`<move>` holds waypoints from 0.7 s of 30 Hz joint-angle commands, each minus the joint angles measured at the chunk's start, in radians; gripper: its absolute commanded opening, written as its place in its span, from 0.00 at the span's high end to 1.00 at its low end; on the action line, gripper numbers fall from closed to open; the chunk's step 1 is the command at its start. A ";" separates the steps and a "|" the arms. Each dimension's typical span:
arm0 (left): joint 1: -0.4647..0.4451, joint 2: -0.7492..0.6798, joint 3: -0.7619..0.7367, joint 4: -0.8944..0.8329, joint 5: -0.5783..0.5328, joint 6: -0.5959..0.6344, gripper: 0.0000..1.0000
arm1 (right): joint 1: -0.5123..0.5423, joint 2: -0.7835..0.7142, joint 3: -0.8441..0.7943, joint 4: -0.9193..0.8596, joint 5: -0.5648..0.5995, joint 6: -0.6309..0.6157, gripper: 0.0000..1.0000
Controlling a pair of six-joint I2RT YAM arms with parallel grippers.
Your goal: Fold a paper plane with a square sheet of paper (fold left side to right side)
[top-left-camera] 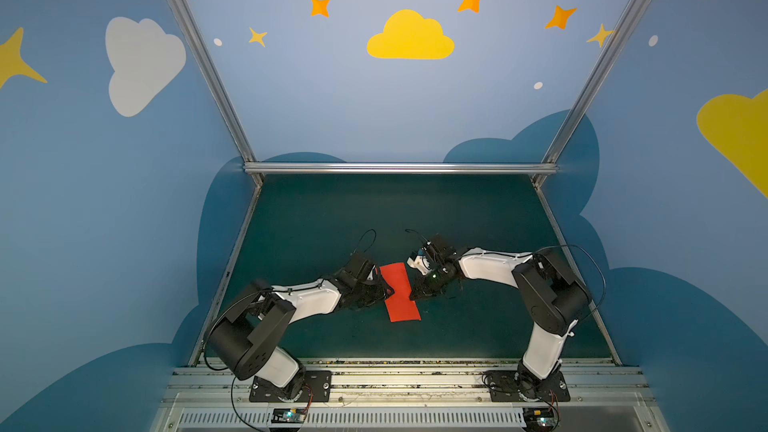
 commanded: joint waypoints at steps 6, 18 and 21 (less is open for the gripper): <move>0.003 0.025 0.035 -0.066 0.004 0.041 0.89 | 0.001 -0.011 0.037 -0.063 0.030 -0.015 1.00; 0.006 0.049 0.098 -0.155 0.019 0.036 0.97 | 0.149 -0.222 0.014 -0.140 0.143 -0.038 0.71; 0.010 0.061 0.108 -0.164 0.033 0.041 0.97 | 0.235 -0.263 -0.010 -0.135 0.241 -0.028 0.62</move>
